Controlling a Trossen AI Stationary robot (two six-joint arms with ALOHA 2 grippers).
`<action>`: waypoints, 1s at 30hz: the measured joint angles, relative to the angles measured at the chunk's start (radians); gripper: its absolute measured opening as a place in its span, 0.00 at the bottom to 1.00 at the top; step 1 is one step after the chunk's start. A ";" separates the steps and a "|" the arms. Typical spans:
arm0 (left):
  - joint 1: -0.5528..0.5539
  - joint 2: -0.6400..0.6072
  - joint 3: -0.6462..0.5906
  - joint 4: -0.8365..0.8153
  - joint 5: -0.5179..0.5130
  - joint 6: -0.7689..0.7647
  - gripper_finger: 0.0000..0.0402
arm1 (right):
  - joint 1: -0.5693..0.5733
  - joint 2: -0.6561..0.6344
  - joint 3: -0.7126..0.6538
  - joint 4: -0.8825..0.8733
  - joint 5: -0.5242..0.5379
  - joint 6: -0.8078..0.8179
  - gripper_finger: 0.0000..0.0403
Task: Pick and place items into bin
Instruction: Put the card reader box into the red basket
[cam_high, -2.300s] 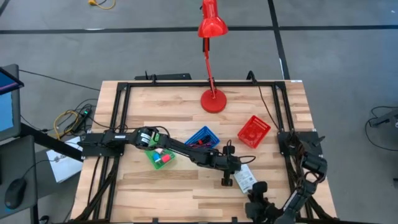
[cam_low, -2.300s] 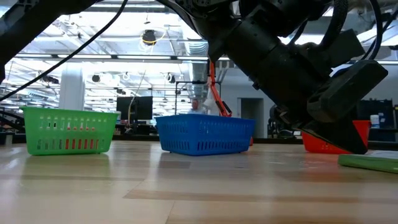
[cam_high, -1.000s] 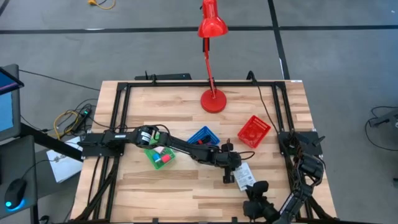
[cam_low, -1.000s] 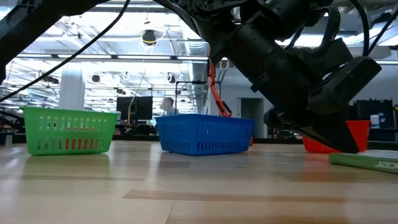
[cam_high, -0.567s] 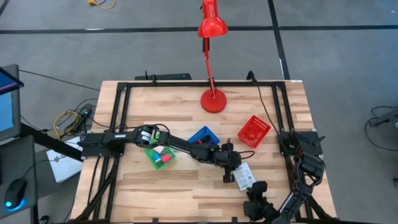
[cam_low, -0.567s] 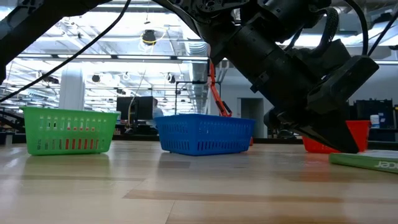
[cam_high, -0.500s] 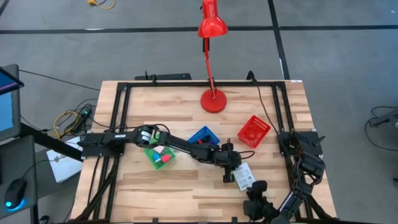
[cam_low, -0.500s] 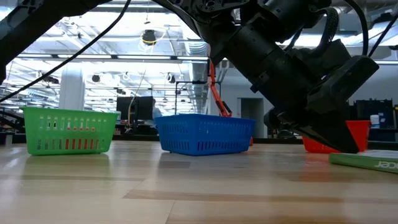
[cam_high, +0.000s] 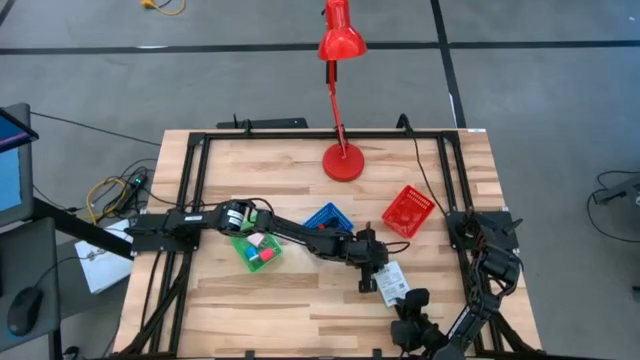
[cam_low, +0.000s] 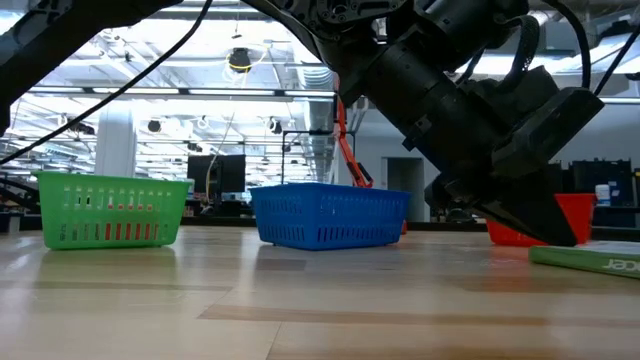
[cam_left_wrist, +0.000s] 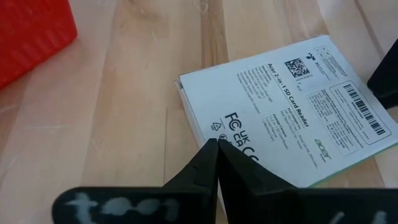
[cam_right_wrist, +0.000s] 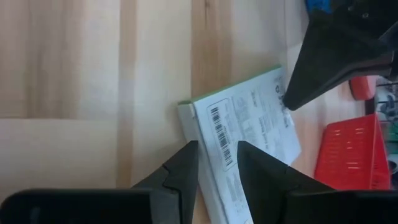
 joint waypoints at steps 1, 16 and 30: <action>-0.002 0.000 0.000 0.000 -0.004 0.000 0.00 | -0.003 0.000 0.000 -0.001 -0.001 -0.006 0.26; 0.017 0.000 0.000 -0.003 -0.006 -0.010 0.00 | 0.043 0.012 0.090 -0.054 -0.022 0.034 0.26; 0.040 0.003 0.033 -0.032 -0.026 -0.005 0.00 | 0.047 0.008 0.131 -0.069 -0.056 0.051 0.26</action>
